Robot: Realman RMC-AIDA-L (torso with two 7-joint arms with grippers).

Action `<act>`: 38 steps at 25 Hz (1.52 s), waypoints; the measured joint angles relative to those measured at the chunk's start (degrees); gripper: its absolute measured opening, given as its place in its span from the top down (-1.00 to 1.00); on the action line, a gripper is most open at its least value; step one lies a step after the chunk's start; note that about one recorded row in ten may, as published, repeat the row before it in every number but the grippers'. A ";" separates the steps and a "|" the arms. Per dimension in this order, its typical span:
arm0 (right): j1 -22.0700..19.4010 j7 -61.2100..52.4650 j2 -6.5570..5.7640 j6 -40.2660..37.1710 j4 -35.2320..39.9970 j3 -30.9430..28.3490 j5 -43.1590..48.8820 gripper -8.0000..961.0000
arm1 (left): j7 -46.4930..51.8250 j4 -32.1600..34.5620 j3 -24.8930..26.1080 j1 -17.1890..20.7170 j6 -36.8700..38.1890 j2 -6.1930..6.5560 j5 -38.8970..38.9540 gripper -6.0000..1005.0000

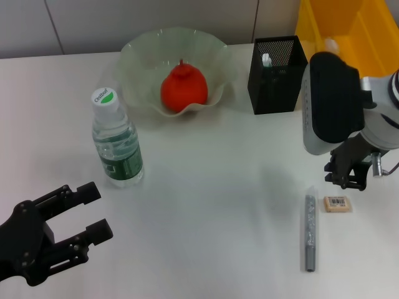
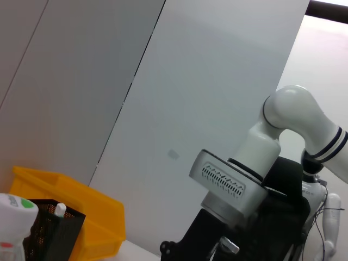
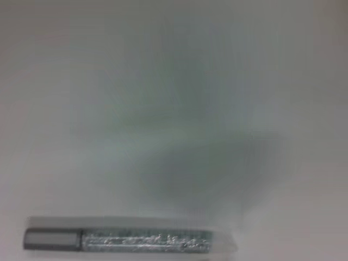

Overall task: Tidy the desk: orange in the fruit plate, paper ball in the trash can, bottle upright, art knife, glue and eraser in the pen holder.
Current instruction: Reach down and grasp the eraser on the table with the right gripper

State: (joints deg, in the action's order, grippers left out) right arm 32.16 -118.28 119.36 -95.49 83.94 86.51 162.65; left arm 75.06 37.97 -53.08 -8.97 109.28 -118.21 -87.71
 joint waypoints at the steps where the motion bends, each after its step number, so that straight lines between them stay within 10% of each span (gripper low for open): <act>1: -0.10 -0.06 -0.02 -0.31 0.33 0.03 0.00 0.73 | 0.00 0.00 0.00 0.00 0.00 0.00 0.00 -0.48; 8: 0.15 -0.70 -0.01 -3.26 -1.84 1.89 0.13 0.79 | 0.00 0.00 0.00 0.13 -0.02 0.00 -0.18 -0.48; 18: 0.51 -1.45 -0.01 -2.00 -4.67 2.68 1.67 0.26 | -0.09 0.00 0.00 0.30 0.03 0.00 -0.44 -0.48; 38: 2.55 -1.16 -0.05 0.18 -9.67 3.41 1.71 0.26 | -0.09 0.00 0.00 0.37 0.06 0.00 -0.36 -0.48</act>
State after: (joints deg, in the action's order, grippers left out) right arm 34.71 -119.45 119.31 -95.31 74.27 89.92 164.36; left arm 74.97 37.97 -53.08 -8.60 109.34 -118.21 -88.07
